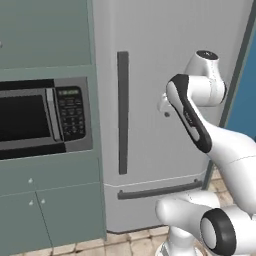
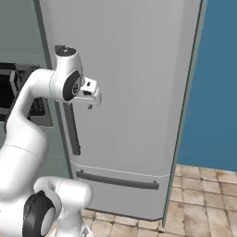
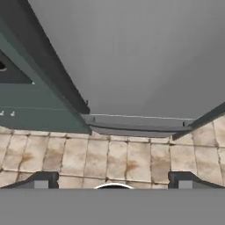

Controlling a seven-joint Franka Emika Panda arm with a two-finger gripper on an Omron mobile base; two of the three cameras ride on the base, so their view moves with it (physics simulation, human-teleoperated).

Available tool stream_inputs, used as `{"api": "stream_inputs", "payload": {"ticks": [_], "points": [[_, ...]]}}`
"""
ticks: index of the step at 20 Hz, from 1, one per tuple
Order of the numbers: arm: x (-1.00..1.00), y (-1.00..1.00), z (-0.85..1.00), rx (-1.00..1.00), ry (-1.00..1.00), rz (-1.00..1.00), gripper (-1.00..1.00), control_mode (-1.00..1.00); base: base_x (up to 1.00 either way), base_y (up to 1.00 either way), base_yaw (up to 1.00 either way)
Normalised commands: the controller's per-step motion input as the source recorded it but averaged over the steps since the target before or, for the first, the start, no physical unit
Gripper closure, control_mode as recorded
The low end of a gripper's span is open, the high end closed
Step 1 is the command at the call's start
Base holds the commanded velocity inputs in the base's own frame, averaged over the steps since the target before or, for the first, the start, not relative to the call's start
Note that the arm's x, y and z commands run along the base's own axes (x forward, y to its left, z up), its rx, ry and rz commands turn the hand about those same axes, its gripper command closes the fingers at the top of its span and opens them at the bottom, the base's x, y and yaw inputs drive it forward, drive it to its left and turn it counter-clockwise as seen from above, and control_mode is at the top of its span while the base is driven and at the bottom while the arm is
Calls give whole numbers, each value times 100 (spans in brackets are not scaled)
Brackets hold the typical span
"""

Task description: Open the fridge, remove the apple, lemon, and steak, and place them on any counter.

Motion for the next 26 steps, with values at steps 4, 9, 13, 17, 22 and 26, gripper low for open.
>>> {"api": "stream_inputs", "payload": {"ticks": [4,9,13,17,22,26], "points": [[0,0,0,0,0,0,-100,100,-37,57,0],[0,0,0,0,0,0,-100,100,-10,11,0],[0,0,0,0,0,0,-100,100,-37,10,0],[0,0,0,0,0,0,-100,100,-66,37,0],[0,0,0,0,0,0,-100,100,-13,45,-1],[0,0,0,0,0,0,-100,100,0,14,-4]]}}
